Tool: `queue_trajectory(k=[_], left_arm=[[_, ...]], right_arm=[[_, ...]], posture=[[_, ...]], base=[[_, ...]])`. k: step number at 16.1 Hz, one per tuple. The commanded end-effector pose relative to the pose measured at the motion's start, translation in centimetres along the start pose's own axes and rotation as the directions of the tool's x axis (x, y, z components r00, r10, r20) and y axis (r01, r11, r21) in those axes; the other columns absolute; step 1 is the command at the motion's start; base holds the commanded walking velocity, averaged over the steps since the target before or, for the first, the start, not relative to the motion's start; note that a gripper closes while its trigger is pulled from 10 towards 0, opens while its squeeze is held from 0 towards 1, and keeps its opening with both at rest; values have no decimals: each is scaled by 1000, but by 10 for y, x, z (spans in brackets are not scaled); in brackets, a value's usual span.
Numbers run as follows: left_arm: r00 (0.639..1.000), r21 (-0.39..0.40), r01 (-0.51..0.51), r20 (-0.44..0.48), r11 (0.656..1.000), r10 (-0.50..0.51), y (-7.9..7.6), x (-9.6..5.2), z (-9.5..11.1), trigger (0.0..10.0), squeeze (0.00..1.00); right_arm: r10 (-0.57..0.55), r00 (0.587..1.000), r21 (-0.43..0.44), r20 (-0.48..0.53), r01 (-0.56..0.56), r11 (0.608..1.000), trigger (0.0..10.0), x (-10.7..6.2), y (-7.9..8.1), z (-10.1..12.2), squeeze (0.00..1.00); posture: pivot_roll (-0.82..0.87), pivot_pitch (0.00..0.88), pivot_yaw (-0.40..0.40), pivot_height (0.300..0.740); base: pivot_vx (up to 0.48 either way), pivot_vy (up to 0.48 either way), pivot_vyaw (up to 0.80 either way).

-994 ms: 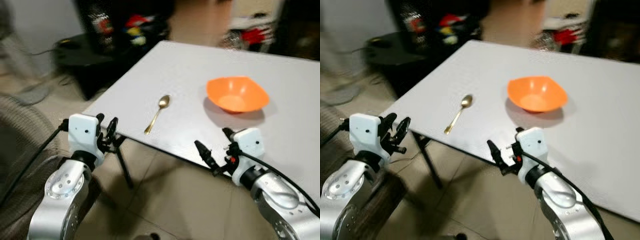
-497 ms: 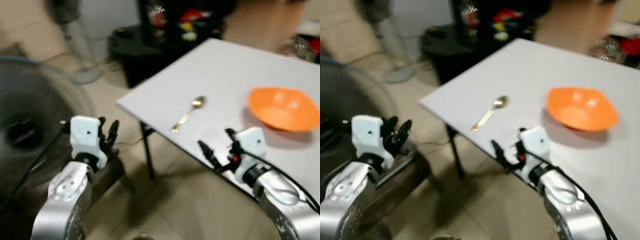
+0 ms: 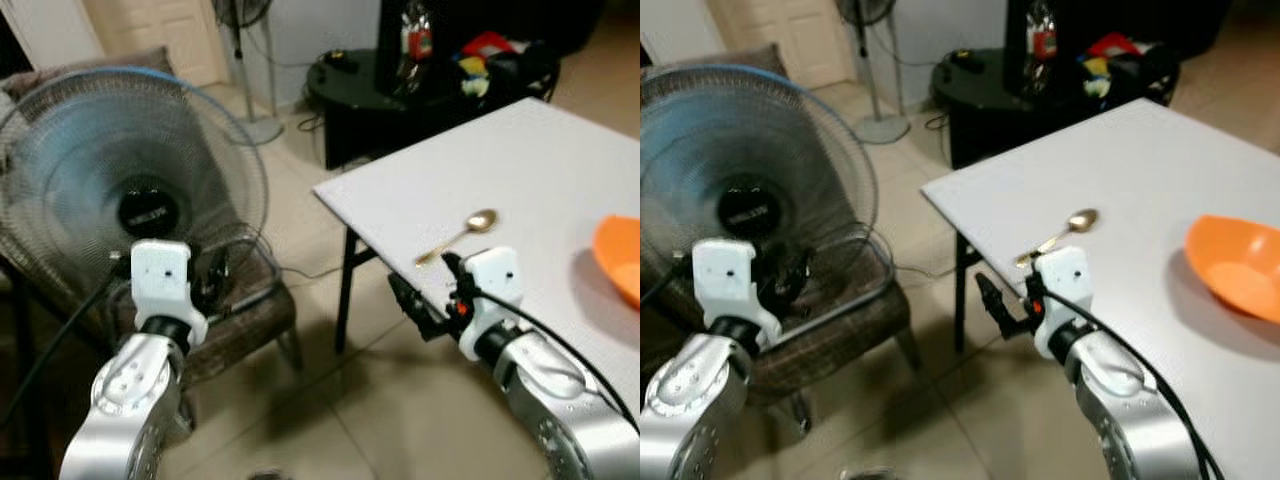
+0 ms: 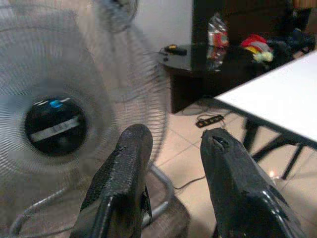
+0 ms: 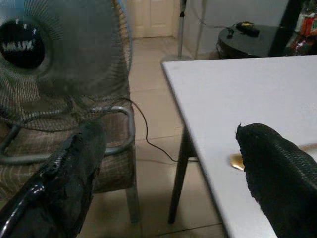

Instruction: Setting the table

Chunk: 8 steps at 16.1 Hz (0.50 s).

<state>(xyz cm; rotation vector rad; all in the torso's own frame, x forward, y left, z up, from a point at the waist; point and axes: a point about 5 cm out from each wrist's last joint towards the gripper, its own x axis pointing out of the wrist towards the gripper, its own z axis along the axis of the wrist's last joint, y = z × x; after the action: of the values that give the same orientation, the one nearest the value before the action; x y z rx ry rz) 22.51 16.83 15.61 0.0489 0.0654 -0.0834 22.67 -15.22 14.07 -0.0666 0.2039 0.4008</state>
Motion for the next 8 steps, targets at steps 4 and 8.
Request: queue_trajectory(k=[4,8], left_arm=[[998,16,-52,-33,999,53,10,-6,-4,10000,0],[999,113,-42,-4,993,42,8,-7,4,10000,0]], right_arm=[[52,999,11,15,-52,999,10000,4,4,2,0],[68,998,7,15,-68,998,10000,3,1,2,0]], posture=[[22,0,19,740],[30,0,19,740]], base=[[0,326,800],[0,-86,800]])
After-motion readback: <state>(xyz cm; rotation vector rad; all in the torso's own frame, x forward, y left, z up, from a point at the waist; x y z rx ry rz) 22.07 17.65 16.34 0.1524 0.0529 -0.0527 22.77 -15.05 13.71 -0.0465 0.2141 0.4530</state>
